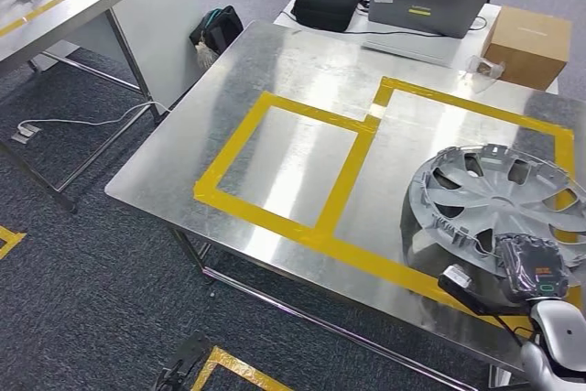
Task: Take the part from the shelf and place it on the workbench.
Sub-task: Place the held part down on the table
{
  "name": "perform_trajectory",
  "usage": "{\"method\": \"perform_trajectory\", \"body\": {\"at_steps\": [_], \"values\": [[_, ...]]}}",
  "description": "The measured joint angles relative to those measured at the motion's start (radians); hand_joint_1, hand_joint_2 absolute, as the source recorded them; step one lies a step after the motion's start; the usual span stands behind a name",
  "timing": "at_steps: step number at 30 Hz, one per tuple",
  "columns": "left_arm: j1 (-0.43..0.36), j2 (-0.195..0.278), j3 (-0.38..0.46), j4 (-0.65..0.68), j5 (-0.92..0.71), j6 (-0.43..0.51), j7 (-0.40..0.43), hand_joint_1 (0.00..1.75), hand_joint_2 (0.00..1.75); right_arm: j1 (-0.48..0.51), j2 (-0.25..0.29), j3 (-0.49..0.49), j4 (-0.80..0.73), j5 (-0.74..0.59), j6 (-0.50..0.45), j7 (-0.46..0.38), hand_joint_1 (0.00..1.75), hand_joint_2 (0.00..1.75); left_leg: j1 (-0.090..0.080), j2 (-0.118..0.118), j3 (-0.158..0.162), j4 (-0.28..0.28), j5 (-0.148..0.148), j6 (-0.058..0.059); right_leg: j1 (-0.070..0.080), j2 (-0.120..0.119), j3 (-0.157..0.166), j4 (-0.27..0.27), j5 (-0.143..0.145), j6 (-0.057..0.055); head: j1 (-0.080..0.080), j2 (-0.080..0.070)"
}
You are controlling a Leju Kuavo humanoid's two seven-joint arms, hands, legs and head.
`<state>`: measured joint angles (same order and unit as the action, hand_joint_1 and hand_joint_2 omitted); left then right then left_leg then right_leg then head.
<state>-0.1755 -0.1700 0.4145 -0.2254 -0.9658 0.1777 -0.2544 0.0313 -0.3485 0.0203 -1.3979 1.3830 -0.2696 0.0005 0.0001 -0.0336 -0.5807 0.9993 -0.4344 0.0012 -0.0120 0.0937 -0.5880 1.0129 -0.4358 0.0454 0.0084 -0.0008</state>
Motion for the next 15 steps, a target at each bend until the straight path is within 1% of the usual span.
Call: {"method": "perform_trajectory", "body": {"at_steps": [7, 11, 15], "values": [[-0.001, 0.000, -0.006, 0.000, -0.005, -0.003, 0.000, 0.00, 1.75, -0.023, -0.013, 0.044, 0.033, 0.005, -0.010, -0.010, 1.75, 1.75, 0.000, 0.000, 0.000, 0.000, 0.000, 0.000, 0.000, 0.000, 0.000, 0.000, 0.000, 0.000, 0.000, 0.000], [-0.005, -0.002, -0.017, 0.000, -0.013, -0.011, 0.000, 0.00, 1.75, -0.037, -0.013, 0.092, 0.049, -0.004, -0.025, -0.027, 1.75, 1.75, 0.000, 0.000, 0.000, 0.000, 0.000, 0.000, 0.000, 0.001, -0.001, 0.000, 0.000, 0.000, 0.000, 0.000], [-0.007, -0.002, -0.023, 0.000, -0.014, -0.018, -0.002, 0.00, 1.75, -0.035, -0.011, 0.135, 0.066, -0.041, -0.029, 0.002, 1.75, 1.75, 0.000, 0.000, 0.000, 0.000, 0.000, 0.000, 0.000, 0.000, -0.001, 0.000, 0.000, 0.000, 0.000, 0.000]]}}
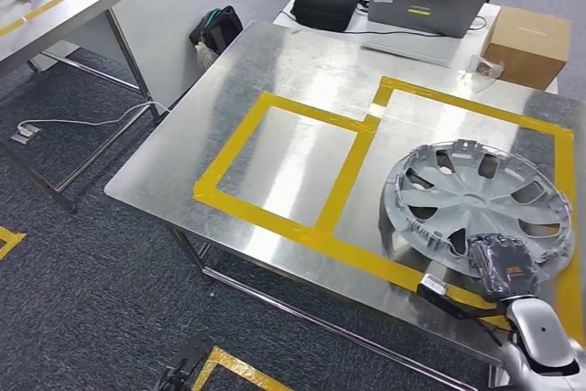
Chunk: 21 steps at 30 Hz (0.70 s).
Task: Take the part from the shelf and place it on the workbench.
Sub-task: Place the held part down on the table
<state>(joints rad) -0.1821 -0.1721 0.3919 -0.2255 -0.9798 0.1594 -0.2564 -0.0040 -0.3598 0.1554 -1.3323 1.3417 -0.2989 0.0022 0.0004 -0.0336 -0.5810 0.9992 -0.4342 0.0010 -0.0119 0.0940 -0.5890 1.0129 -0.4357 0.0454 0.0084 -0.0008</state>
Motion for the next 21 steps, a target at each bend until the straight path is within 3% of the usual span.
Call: {"method": "perform_trajectory", "body": {"at_steps": [5, 11, 13, 15, 21], "values": [[0.001, 0.003, 0.000, 0.000, 0.019, -0.032, -0.013, 0.00, 1.75, 0.024, -0.010, 0.003, 0.020, -0.068, -0.012, 0.015, 1.75, 1.75, 0.000, 0.000, 0.000, 0.000, 0.000, 0.000, 0.000, 0.000, 0.000, 0.000, 0.000, 0.000, 0.000, 0.000], [0.002, 0.009, 0.000, 0.000, 0.030, -0.058, -0.010, 0.00, 1.75, 0.053, -0.015, -0.001, 0.021, -0.098, -0.036, -0.007, 0.42, 1.75, 0.000, 0.000, 0.000, 0.000, 0.000, 0.000, 0.000, 0.000, 0.000, 0.000, 0.000, 0.000, 0.000, 0.000], [0.002, 0.010, 0.001, 0.000, 0.037, -0.060, -0.016, 0.00, 0.87, 0.058, -0.015, -0.001, 0.021, -0.102, -0.041, -0.010, 0.00, 1.75, 0.000, 0.000, 0.000, 0.000, 0.000, 0.000, 0.000, 0.000, 0.000, 0.000, 0.000, 0.000, 0.000, 0.000], [0.002, 0.011, 0.001, 0.000, 0.038, -0.058, -0.019, 0.00, 0.00, 0.061, -0.015, -0.001, 0.020, -0.104, -0.044, -0.009, 0.00, 1.75, 0.000, 0.000, 0.000, 0.000, 0.000, 0.000, 0.000, 0.000, 0.000, 0.000, 0.000, 0.000, 0.000, 0.000], [0.002, 0.012, 0.001, 0.000, 0.033, -0.043, -0.007, 0.00, 0.00, 0.070, -0.015, -0.008, 0.015, -0.106, -0.049, 0.013, 0.00, 1.75, 0.000, 0.000, 0.000, 0.000, 0.000, 0.000, 0.000, -0.001, 0.000, 0.000, 0.000, 0.000, 0.000, 0.000]]}}
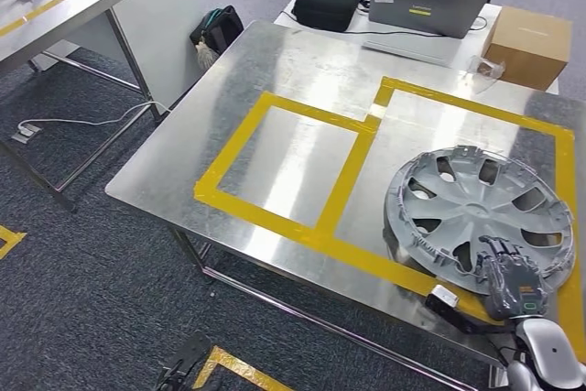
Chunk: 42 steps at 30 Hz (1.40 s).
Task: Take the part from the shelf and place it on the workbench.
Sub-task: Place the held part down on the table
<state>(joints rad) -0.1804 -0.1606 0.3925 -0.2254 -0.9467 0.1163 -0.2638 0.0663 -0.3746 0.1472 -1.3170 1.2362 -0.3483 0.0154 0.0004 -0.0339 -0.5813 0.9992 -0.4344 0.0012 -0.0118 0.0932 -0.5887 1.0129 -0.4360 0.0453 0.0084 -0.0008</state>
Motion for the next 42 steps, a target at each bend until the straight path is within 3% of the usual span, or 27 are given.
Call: {"method": "perform_trajectory", "body": {"at_steps": [18, 25, 33, 42], "values": [[0.003, 0.001, 0.000, 0.000, 0.004, 0.031, -0.003, 0.00, 0.00, 0.068, 0.023, -0.078, -0.089, -0.066, -0.001, 0.020, 0.00, 1.75, 0.000, -0.001, -0.001, 0.000, 0.000, 0.000, 0.000, -0.001, -0.001, 0.000, 0.000, 0.000, 0.000, 0.000], [0.007, 0.002, 0.000, 0.000, 0.007, 0.039, -0.012, 0.00, 0.00, 0.084, 0.050, -0.139, -0.134, -0.283, 0.010, -0.044, 0.00, 1.75, 0.000, -0.001, -0.002, 0.000, 0.000, 0.000, 0.000, -0.001, -0.001, 0.000, 0.000, 0.000, 0.000, 0.000], [0.014, 0.001, 0.000, 0.000, 0.009, 0.049, -0.019, 0.00, 0.00, 0.085, 0.140, -0.287, -0.201, -0.493, -0.022, -0.106, 0.00, 1.75, 0.000, -0.001, -0.003, 0.000, 0.000, 0.000, 0.000, -0.001, -0.002, 0.000, 0.000, 0.000, 0.000, 0.000], [0.016, 0.001, 0.000, 0.000, 0.009, 0.051, -0.014, 0.00, 0.00, 0.086, 0.155, -0.361, -0.206, -0.235, -0.084, -0.047, 0.00, 1.75, 0.000, -0.002, -0.004, 0.000, 0.000, 0.000, -0.001, -0.001, -0.003, 0.000, 0.000, 0.000, 0.000, 0.000]]}}
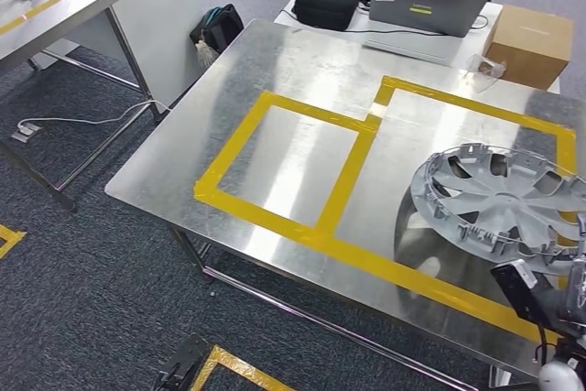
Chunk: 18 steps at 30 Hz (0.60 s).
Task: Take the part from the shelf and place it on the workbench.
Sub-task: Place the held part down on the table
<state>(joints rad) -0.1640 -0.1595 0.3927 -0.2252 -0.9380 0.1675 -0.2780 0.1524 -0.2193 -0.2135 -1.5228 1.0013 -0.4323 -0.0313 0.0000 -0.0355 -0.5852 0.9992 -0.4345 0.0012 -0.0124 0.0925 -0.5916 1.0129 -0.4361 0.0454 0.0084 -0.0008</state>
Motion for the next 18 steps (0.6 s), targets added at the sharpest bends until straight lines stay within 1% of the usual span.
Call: {"method": "perform_trajectory", "body": {"at_steps": [2, 4, 7, 11, 13, 15, 16, 18], "values": [[0.000, 0.000, 0.000, 0.000, 0.000, 0.000, 0.001, 0.00, 0.00, 0.000, 0.000, 0.000, 0.000, 0.027, 0.015, 0.011, 0.00, 1.75, 0.000, 0.000, 0.000, 0.000, 0.000, 0.000, 0.000, 0.000, 0.000, 0.000, 0.000, 0.000, 0.000, 0.000], [0.000, 0.000, 0.000, 0.000, 0.001, 0.000, 0.001, 0.00, 0.00, -0.001, 0.000, 0.001, 0.001, 0.032, 0.054, 0.021, 0.00, 1.75, 0.000, 0.000, 0.000, 0.000, 0.000, 0.000, 0.000, 0.000, 0.000, 0.000, 0.000, 0.000, 0.000, 0.000], [0.001, 0.000, 0.000, 0.000, 0.003, 0.000, 0.001, 0.00, 0.00, -0.001, -0.012, 0.011, 0.004, 0.003, 0.176, 0.034, 0.00, 1.75, 0.000, 0.000, -0.001, 0.000, 0.000, 0.000, 0.000, 0.000, -0.001, 0.000, 0.000, 0.000, 0.000, 0.000], [0.001, 0.001, 0.000, 0.000, 0.003, -0.002, 0.000, 0.00, 0.00, 0.001, -0.056, 0.038, 0.014, -0.036, 0.313, 0.054, 0.00, 1.75, 0.000, 0.000, -0.002, 0.000, 0.000, 0.000, 0.000, -0.001, -0.001, 0.000, 0.000, 0.000, 0.000, 0.000], [0.001, 0.002, 0.000, 0.000, 0.003, -0.008, 0.000, 0.00, 0.00, 0.001, -0.087, 0.052, 0.021, -0.124, 0.427, 0.070, 0.00, 1.75, 0.000, 0.000, -0.002, 0.000, 0.000, 0.000, 0.000, -0.001, -0.001, 0.000, 0.000, 0.000, 0.000, 0.000], [0.001, 0.004, 0.000, 0.000, 0.002, -0.014, -0.002, 0.00, 0.00, 0.000, -0.123, 0.065, 0.027, -0.243, 0.542, 0.085, 0.00, 1.75, -0.001, -0.001, -0.002, 0.000, 0.000, 0.000, -0.001, -0.001, -0.001, 0.000, 0.000, 0.000, 0.000, 0.000], [0.001, 0.005, 0.000, 0.000, 0.002, -0.017, -0.002, 0.00, 0.00, -0.001, -0.142, 0.069, 0.029, -0.297, 0.585, 0.089, 0.00, 1.75, -0.001, -0.001, -0.002, 0.000, 0.000, 0.000, -0.001, -0.001, -0.001, 0.000, 0.000, 0.000, 0.000, 0.000], [0.000, 0.006, 0.000, 0.000, 0.000, -0.020, -0.004, 0.00, 0.00, -0.005, -0.172, 0.071, 0.031, -0.381, 0.628, 0.089, 0.00, 1.75, 0.000, 0.000, -0.001, 0.000, 0.000, 0.000, -0.001, -0.001, -0.001, 0.000, 0.000, 0.000, 0.000, 0.000]]}}
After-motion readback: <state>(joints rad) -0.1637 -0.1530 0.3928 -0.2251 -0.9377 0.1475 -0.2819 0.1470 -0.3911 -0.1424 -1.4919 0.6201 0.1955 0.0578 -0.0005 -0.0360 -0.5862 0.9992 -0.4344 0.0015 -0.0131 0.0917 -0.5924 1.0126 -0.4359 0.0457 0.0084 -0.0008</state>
